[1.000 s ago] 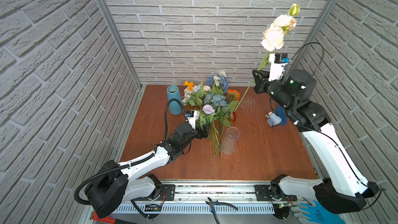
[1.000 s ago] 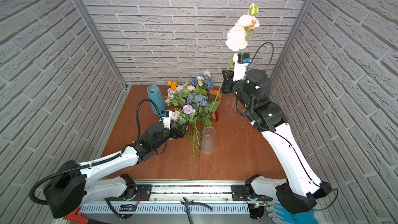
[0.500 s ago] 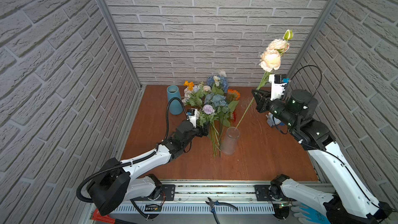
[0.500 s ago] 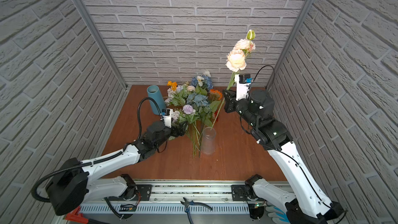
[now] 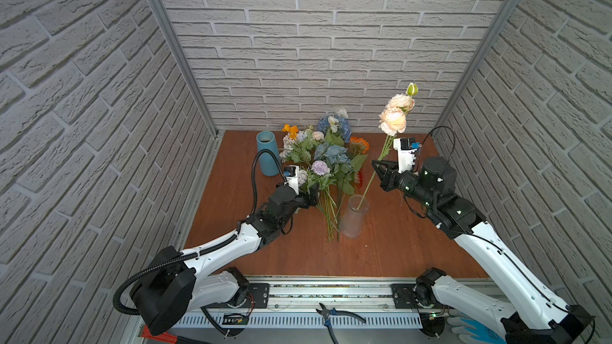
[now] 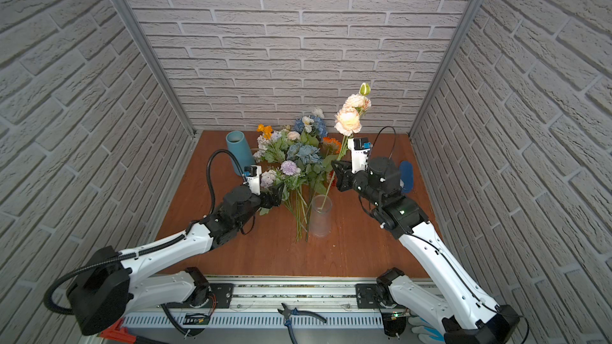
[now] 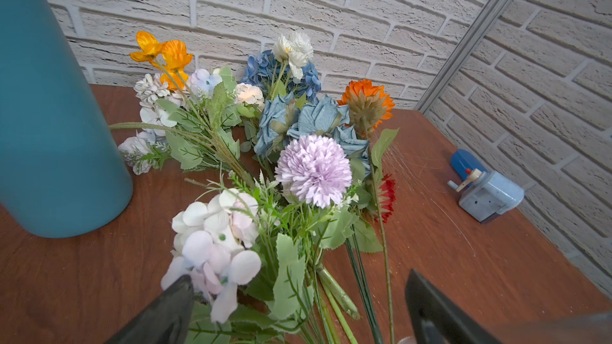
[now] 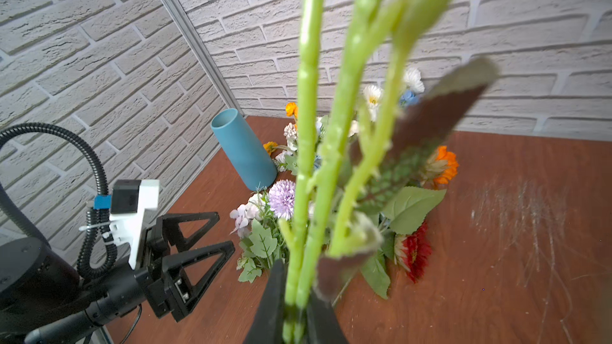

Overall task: Arrange flowers in a vase
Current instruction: Place the flower in the vase.

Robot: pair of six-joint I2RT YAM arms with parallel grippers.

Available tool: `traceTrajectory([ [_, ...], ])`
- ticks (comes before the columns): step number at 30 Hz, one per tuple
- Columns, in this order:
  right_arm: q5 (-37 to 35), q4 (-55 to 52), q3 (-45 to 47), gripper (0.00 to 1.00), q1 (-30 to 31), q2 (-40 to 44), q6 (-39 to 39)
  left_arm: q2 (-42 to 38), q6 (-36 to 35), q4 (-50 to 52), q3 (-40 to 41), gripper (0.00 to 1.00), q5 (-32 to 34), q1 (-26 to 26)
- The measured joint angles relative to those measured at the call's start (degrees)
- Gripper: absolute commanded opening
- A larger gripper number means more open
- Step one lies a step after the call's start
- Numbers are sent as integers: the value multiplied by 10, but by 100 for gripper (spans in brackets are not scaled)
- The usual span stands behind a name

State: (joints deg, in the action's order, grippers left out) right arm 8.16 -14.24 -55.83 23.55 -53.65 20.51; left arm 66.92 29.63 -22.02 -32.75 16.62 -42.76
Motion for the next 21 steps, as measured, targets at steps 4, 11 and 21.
traceTrajectory([
  [4,10,31,50,7,9,15,6,0,1,2,0,98,3,1],
  [11,3,63,87,10,39,9,8,0,6,2,0,98,4,1],
  [21,-34,58,103,14,87,-24,0,-4,9,7,0,98,8,1],
])
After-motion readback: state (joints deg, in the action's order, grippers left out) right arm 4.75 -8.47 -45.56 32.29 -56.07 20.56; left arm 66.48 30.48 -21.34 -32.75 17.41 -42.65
